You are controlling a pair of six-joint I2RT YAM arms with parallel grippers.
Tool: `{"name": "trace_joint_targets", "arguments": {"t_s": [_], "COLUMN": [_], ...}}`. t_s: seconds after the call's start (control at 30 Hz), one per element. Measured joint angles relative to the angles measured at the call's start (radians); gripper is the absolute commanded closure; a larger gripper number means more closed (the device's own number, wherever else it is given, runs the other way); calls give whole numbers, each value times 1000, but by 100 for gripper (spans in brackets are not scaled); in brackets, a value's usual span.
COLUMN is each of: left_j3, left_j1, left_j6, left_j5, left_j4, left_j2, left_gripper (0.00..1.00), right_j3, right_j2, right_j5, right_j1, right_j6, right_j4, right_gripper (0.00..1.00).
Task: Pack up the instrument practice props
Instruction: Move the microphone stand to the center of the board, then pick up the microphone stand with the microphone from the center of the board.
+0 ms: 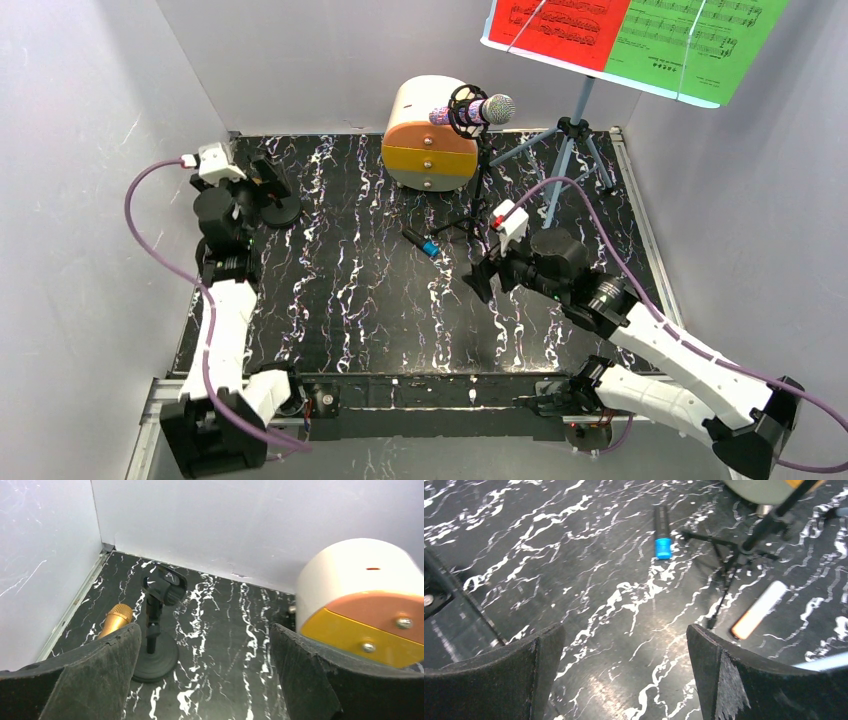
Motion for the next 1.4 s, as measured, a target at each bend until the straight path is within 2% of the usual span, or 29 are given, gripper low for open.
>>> {"name": "trace_joint_targets", "arguments": {"t_s": [0.17,0.37,0.53,0.73,0.87,1.0,1.2,1.4], "left_j3": [-50,-53,-53,-53,-53,-55,-56,-56], "left_j1": [-22,-124,-199,-244,-266,-277,-284,-289], "left_j6": [-51,-68,-54,-25,-12,-6,-4,-4], "left_j5": [-5,-36,-36,-18,-2,0,0,3], "left_j4": [-136,-325,-457,-500,-515,-520,-530,-530], "left_j2": [-223,-275,-307,-387,-393,-380,-374,-374], "left_gripper": [2,2,2,2,2,2,2,2], "right_j3": [51,77,77,77,76,76,76,76], "right_j2": [77,187,251,372,471,558,647,688], "right_j5": [122,204,188,94,53,-7,-91,-155], "right_j1": [-11,-94,-195,-292,-327,-365,-389,-388], "right_j6": [-3,5,19,48,61,77,75,51], "right_j4": [22,135,301,540,654,760,858,913], "right_gripper": [1,5,10,19,28,41,55,79]}}
